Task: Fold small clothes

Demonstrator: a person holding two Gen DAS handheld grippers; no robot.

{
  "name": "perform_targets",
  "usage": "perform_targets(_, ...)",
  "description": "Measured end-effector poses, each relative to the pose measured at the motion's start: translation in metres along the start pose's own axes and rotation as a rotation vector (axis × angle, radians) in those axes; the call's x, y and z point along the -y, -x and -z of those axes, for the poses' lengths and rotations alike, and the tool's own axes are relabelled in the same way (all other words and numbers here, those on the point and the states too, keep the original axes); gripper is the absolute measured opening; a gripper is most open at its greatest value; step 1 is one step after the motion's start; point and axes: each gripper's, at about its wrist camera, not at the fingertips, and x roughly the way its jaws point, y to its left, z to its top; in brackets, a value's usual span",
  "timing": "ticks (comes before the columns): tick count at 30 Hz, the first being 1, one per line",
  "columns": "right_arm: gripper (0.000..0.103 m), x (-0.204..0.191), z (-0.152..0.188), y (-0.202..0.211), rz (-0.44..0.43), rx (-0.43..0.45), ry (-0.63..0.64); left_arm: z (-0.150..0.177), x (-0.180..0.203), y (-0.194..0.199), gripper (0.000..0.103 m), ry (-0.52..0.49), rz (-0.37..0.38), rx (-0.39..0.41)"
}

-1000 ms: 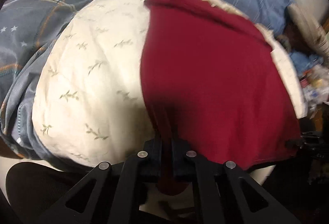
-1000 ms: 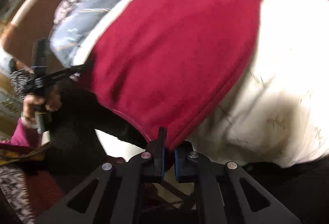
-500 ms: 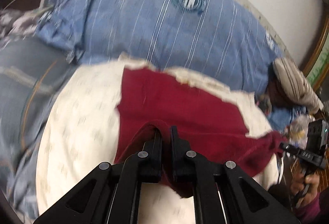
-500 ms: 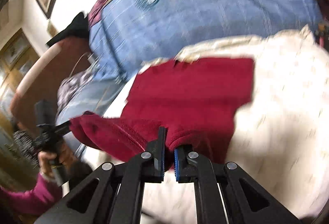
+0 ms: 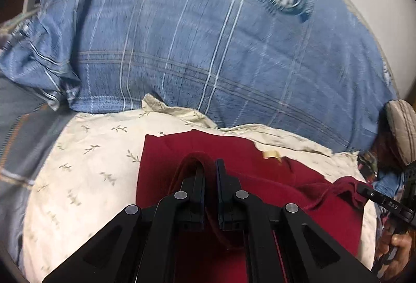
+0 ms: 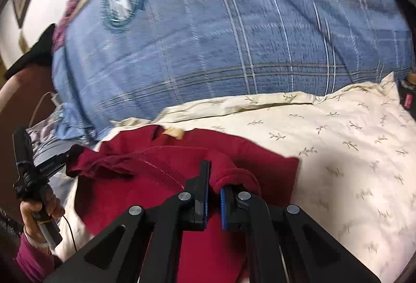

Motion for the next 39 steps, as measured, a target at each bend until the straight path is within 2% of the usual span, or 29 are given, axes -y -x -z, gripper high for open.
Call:
perform_targets(2,0.007,0.008,-0.001,-0.022,0.024,-0.037,-0.006,-0.007,0.0,-0.017,0.01,-0.016,0.008,-0.017)
perform_targets(4,0.008,0.013,-0.002,-0.03,0.04,-0.06,-0.012,-0.016,0.001,-0.027,0.026,-0.04,0.035,-0.025)
perform_targets(5,0.01,0.014,-0.001,-0.027,0.033,-0.053,-0.016,-0.018,0.003,-0.026,0.047,-0.058,0.053,-0.016)
perform_targets(6,0.012,0.014,0.002,-0.017,0.015,-0.027,-0.022,-0.021,0.001,-0.022,0.074,-0.071,0.038,0.02)
perform_targets(7,0.017,0.013,0.004,-0.01,0.006,-0.008,-0.023,-0.02,0.002,-0.014,0.081,-0.078,0.015,0.071)
perform_targets(8,0.026,0.011,0.006,0.001,0.005,0.017,-0.02,-0.02,0.002,-0.005,0.083,-0.083,-0.009,0.142)
perform_targets(9,0.033,0.009,0.009,0.011,0.023,0.043,-0.015,-0.02,0.001,-0.002,0.084,-0.083,-0.013,0.164)
perform_targets(11,0.069,0.005,0.01,0.027,0.099,0.097,-0.004,-0.021,0.0,-0.006,0.083,-0.078,-0.012,0.125)
perform_targets(12,0.069,0.001,0.011,0.036,0.145,0.134,0.008,-0.02,-0.001,-0.01,0.083,-0.071,-0.015,0.086)
perform_targets(13,0.068,-0.003,0.011,0.04,0.145,0.146,0.026,-0.018,-0.004,-0.015,0.083,-0.054,-0.021,0.063)
perform_targets(15,0.058,-0.018,0.01,0.039,0.097,0.133,0.088,-0.013,-0.01,-0.018,0.083,-0.041,-0.039,0.058)
perform_targets(17,0.034,-0.033,0.008,0.02,0.112,0.084,0.163,-0.01,-0.012,-0.023,0.083,-0.045,-0.091,0.028)
perform_targets(19,0.026,-0.037,0.002,-0.013,0.182,0.025,0.194,-0.008,-0.014,-0.034,0.083,-0.06,-0.141,0.003)
perform_targets(22,0.026,-0.016,-0.009,-0.06,0.257,-0.033,0.115,-0.011,-0.015,-0.047,0.083,-0.075,-0.196,0.001)
perform_targets(24,0.026,0.004,-0.011,-0.092,0.274,-0.113,0.053,-0.014,-0.016,-0.054,0.083,-0.07,-0.227,0.0)
perform_targets(26,0.027,0.006,-0.015,-0.091,0.263,-0.1,0.035,-0.012,-0.019,-0.06,0.082,-0.064,-0.258,-0.019)
perform_targets(29,0.034,-0.016,-0.017,-0.064,0.296,-0.068,0.103,-0.008,-0.018,-0.056,0.082,-0.104,-0.264,-0.029)
perform_targets(30,0.035,-0.026,-0.017,-0.054,0.273,-0.045,0.118,-0.006,-0.017,-0.053,0.082,-0.114,-0.263,-0.027)
perform_targets(32,0.04,-0.05,-0.017,-0.039,0.165,-0.028,0.135,-0.003,-0.015,-0.039,0.082,-0.126,-0.25,-0.012)
perform_targets(34,0.04,-0.082,-0.018,-0.044,0.032,-0.065,0.148,0.003,-0.016,-0.024,0.082,-0.098,-0.242,-0.017)
perform_targets(36,0.04,-0.111,-0.019,-0.057,-0.062,-0.1,0.164,0.01,-0.02,-0.008,0.083,-0.059,-0.221,-0.036)
perform_targets(39,0.039,-0.173,-0.017,-0.093,-0.102,-0.124,0.254,0.02,-0.026,0.01,0.083,0.004,-0.215,-0.056)
